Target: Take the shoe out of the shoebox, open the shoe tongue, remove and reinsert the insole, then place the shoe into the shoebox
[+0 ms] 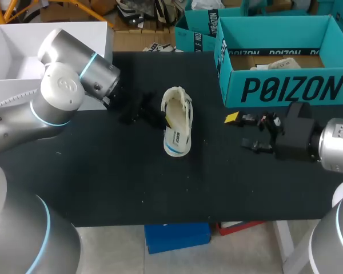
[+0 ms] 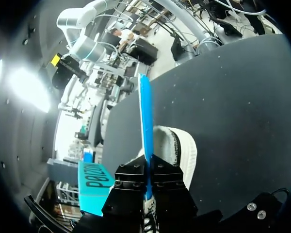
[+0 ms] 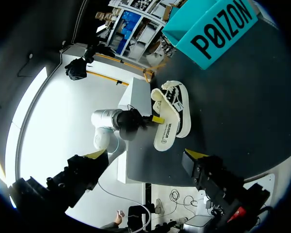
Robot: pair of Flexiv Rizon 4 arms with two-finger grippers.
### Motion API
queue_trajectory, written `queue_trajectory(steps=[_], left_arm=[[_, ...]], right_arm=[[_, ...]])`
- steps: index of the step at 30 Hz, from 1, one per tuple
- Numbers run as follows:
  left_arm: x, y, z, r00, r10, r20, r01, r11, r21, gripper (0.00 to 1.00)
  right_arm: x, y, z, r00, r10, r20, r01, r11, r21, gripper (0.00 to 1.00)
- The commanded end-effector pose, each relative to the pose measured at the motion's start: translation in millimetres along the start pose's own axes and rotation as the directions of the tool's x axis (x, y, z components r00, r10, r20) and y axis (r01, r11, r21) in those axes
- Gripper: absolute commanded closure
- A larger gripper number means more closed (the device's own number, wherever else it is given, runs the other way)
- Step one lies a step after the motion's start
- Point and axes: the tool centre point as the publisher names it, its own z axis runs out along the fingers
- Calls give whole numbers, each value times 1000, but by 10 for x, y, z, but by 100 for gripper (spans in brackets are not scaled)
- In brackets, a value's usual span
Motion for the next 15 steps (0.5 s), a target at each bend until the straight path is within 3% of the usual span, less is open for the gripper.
queue_trajectory(steps=[1,15], left_arm=[[-3,-40,8,1000,10,5,-10,1000,7,100],[-81,-345,-26,997,15,77,-19,998,53,100]], right_arm=[[3,2,0,1000,0,0,0,1000,0,0],[3,2,0,1000,0,0,0,1000,0,0]])
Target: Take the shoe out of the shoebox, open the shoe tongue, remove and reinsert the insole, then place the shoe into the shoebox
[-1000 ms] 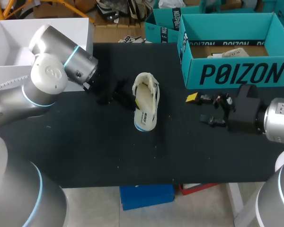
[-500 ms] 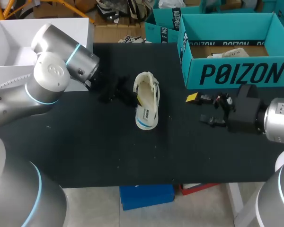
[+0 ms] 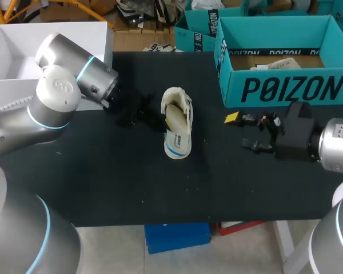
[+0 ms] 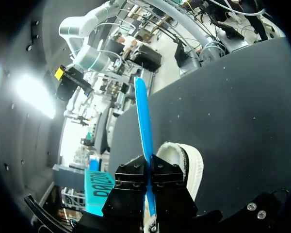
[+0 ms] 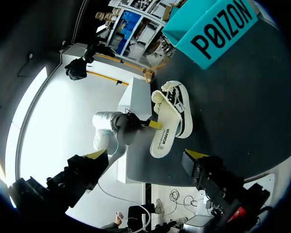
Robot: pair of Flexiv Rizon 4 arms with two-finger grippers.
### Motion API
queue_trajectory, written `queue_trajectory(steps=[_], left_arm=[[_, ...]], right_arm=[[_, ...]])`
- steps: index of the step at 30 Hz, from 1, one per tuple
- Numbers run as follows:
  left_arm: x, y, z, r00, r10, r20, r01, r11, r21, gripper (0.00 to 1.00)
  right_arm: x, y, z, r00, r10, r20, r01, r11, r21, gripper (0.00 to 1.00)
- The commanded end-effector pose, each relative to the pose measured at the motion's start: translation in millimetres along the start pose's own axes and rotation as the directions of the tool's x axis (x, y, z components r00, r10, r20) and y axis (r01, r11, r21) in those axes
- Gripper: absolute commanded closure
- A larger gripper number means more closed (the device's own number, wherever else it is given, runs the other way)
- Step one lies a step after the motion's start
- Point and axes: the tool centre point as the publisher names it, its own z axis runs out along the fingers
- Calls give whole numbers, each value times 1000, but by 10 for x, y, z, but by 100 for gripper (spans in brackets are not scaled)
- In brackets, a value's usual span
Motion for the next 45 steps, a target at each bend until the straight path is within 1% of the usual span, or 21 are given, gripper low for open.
queue_trajectory(steps=[1,8,13,26,31,37,41,42,44,45], left_arm=[[-3,-87,-21,1000,4,16,-4,1000,-8,100],[48,-33,34,999,-19,32,19,1000,5,100],[70,68,48,999,-33,37,33,999,4,100],[27,364,-24,999,-32,17,33,998,-54,100],[41,392,-23,999,-36,9,36,997,-62,100],[119,427,-22,998,-51,-26,49,995,-92,100],[132,434,-25,998,-56,-29,53,994,-93,100],[131,418,-20,998,-56,-30,53,994,-93,91],[112,375,-16,998,-54,-35,50,995,-91,79],[101,354,-16,998,-51,-36,48,995,-89,69]], right_arm=[[3,2,0,1000,0,0,0,1000,0,0],[3,2,0,1000,0,0,0,1000,0,0],[3,2,0,1000,0,0,0,1000,0,0],[3,2,0,1000,0,0,0,1000,0,0],[3,2,0,1000,0,0,0,1000,0,0],[3,2,0,1000,0,0,0,1000,0,0],[3,2,0,1000,0,0,0,1000,0,0],[3,2,0,1000,0,0,0,1000,0,0],[3,2,0,1000,0,0,0,1000,0,0],[3,2,0,1000,0,0,0,1000,0,0]])
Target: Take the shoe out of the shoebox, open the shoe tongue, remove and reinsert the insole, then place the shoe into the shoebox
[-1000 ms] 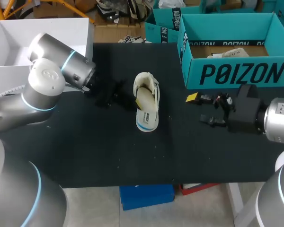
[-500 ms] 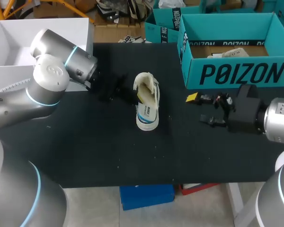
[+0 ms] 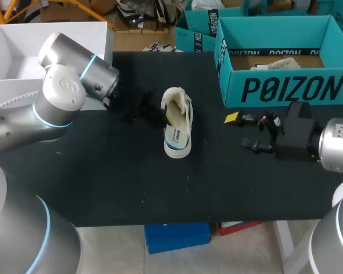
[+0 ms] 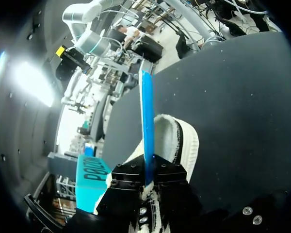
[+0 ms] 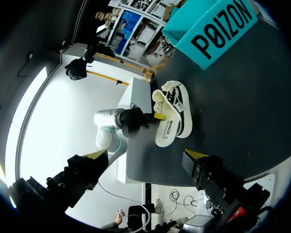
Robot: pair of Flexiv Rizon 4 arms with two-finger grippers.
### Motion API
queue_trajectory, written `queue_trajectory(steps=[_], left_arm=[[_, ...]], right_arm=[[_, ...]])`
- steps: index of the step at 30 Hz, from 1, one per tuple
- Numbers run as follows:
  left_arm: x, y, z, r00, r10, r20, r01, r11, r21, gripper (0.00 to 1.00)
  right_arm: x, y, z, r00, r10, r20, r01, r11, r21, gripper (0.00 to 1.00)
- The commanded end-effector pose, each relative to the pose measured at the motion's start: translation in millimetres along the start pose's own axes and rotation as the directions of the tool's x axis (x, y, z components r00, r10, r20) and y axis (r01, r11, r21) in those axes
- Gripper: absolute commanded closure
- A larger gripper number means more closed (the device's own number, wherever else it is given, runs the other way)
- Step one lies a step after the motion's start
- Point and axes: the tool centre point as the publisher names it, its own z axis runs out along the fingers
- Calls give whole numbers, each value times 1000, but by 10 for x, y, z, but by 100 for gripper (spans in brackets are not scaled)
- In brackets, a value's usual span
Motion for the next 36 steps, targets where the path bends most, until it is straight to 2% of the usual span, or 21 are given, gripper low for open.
queue_trajectory(steps=[1,3,6,15,18,21,29,36], left_arm=[[-41,-96,-12,1000,12,-6,-12,1000,-4,61],[-73,-162,-20,1000,30,-7,-30,1000,6,57],[-102,-278,-33,998,55,-12,-55,998,20,58],[-92,-498,-2,994,100,-46,-96,993,71,71],[-74,-522,11,992,110,-65,-104,991,83,79],[-46,-523,34,990,114,-78,-106,989,103,100],[8,-513,82,990,114,-84,-103,986,133,100],[-13,-419,59,991,112,-72,-103,988,116,100]], right_arm=[[2,2,1,1000,0,1,0,1000,0,0],[2,2,1,1000,0,1,0,1000,0,0],[2,2,1,1000,0,1,0,1000,0,0],[2,2,1,1000,0,1,0,1000,0,0],[2,2,1,1000,0,1,0,1000,0,0],[2,2,1,1000,0,1,0,1000,0,0],[2,2,1,1000,0,1,0,1000,0,0],[2,2,1,1000,0,1,0,1000,0,0]])
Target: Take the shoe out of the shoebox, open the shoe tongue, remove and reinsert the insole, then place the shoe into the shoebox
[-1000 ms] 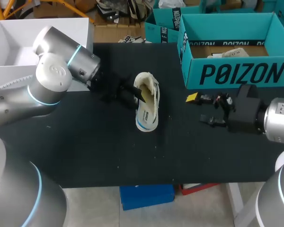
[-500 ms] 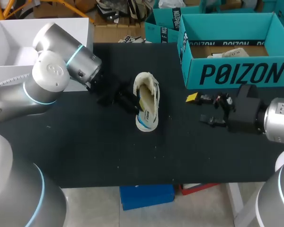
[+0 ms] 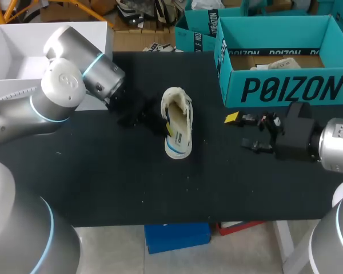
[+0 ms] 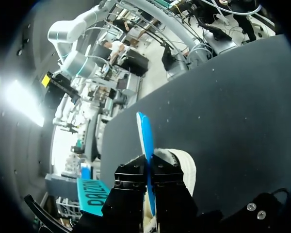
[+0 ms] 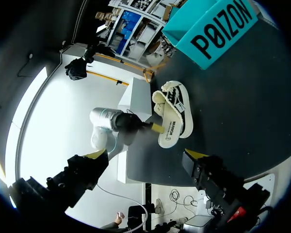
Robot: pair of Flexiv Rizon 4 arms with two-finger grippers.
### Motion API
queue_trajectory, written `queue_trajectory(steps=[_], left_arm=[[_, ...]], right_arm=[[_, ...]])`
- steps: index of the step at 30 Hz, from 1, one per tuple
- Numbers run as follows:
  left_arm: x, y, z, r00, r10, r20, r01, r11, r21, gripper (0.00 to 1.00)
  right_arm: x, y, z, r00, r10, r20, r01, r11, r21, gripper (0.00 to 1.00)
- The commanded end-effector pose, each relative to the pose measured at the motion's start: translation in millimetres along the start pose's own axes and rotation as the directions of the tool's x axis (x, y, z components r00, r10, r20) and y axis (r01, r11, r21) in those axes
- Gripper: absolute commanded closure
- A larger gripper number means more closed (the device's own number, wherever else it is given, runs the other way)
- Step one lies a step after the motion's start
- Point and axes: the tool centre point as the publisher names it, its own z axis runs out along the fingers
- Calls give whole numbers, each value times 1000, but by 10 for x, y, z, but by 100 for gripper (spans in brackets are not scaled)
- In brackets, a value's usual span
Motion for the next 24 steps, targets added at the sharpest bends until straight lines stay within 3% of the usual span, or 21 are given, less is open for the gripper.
queue_trajectory(steps=[1,24], left_arm=[[-3,69,4,1000,3,3,-3,1000,-8,100],[72,375,-84,996,-46,-74,35,990,-137,100]], right_arm=[[3,2,1,1000,0,1,0,1000,0,0],[3,2,1,1000,0,1,0,1000,0,0]])
